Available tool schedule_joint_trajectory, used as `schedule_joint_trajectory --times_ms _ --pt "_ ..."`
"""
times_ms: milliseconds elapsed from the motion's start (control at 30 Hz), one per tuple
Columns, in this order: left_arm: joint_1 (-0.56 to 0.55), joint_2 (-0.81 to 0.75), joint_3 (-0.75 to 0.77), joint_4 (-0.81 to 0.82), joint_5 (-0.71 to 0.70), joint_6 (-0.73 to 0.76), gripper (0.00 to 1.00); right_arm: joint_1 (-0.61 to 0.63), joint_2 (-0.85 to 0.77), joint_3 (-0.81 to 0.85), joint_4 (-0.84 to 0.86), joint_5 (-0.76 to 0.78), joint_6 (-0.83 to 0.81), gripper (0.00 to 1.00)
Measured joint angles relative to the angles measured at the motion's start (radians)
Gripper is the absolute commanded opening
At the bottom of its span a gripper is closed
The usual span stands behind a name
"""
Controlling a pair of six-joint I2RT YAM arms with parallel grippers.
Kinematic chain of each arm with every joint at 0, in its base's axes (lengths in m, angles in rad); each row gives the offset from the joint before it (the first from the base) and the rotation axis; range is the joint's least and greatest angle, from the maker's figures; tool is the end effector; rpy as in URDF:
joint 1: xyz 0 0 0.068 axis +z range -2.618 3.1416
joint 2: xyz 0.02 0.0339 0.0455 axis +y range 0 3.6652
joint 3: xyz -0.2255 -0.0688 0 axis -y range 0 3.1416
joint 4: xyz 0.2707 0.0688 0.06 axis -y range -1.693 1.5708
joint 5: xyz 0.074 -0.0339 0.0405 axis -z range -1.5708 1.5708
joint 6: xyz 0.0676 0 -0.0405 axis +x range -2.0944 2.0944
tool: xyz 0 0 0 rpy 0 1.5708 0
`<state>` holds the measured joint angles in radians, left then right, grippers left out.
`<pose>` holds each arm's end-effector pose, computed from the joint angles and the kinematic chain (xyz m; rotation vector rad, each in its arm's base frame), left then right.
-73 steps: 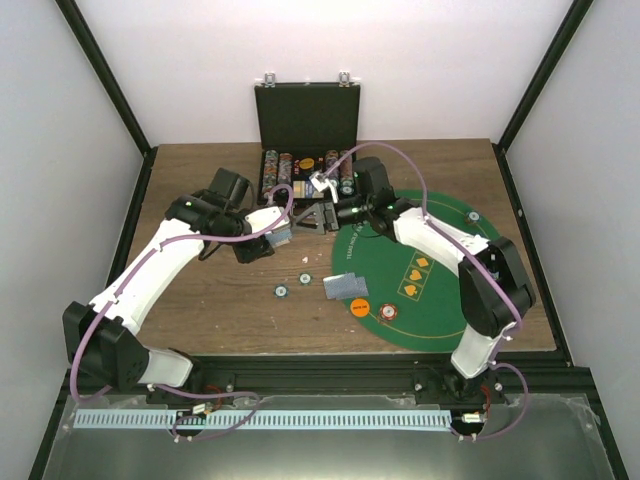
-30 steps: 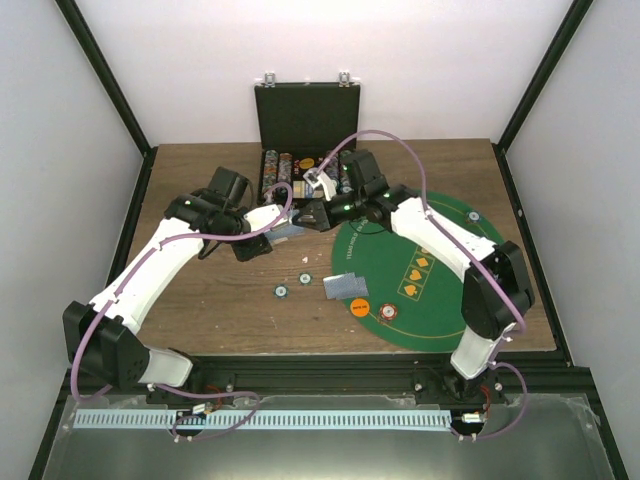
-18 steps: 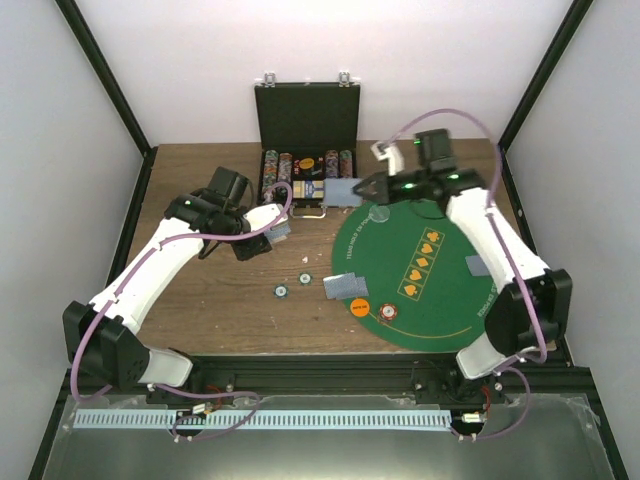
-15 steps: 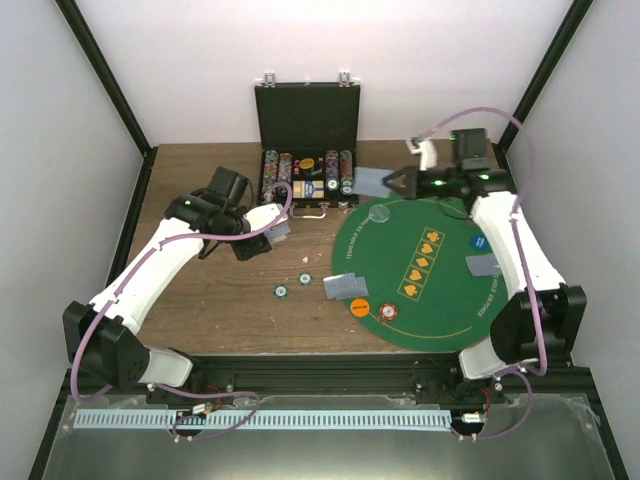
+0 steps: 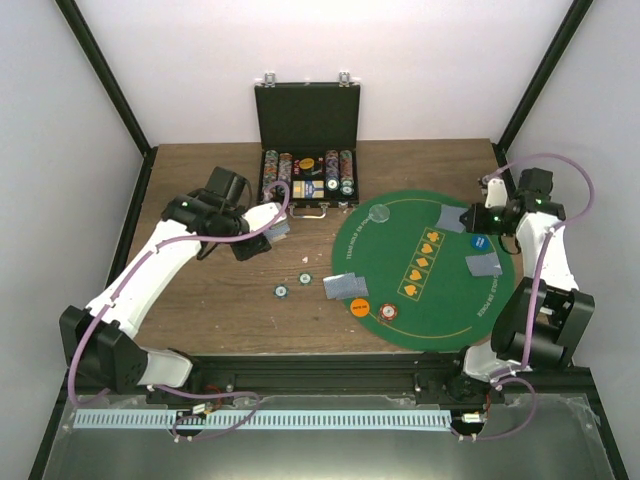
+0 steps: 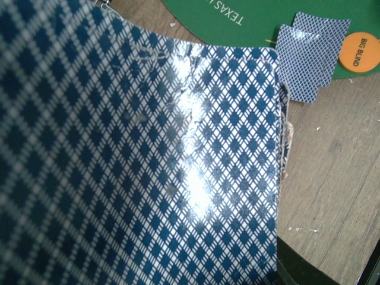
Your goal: Distribute texas hold em gaming equipment
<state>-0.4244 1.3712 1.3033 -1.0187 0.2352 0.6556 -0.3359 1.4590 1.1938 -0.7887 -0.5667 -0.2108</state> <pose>0.2801 -0.1439 0.2523 1.4156 2.2126 -0.2333 0.3297 -0.0767 0.2106 -0.0351 2.4597 0.5126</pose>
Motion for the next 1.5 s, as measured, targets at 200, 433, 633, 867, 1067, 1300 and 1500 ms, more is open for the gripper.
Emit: schedule_joint_trajectory --times_ms 200,433,633,867,1067,1300,1500 --pt "0.000 -0.027 -0.002 0.001 0.020 -0.001 0.43 0.000 0.020 0.004 -0.010 0.056 -0.186 0.01" --pt "-0.003 -0.066 -0.024 0.008 0.029 0.002 0.43 -0.001 0.051 0.086 -0.034 0.036 -0.486 0.01" --pt "-0.031 -0.077 -0.033 0.013 0.027 0.003 0.43 -0.001 0.049 -0.047 -0.014 0.061 -0.649 0.01" --pt "-0.061 -0.085 -0.042 0.022 0.010 0.010 0.43 -0.005 0.011 -0.192 -0.045 0.194 -0.806 0.01" --pt "-0.087 -0.086 -0.050 0.023 -0.007 0.018 0.43 -0.016 0.000 -0.262 -0.037 0.323 -0.883 0.01" --pt "-0.094 -0.084 -0.051 0.023 -0.019 0.023 0.43 -0.016 0.038 -0.301 0.085 0.519 -0.906 0.01" --pt "-0.094 -0.063 -0.051 0.023 -0.031 0.026 0.43 -0.016 0.046 -0.306 0.169 0.581 -0.954 0.01"
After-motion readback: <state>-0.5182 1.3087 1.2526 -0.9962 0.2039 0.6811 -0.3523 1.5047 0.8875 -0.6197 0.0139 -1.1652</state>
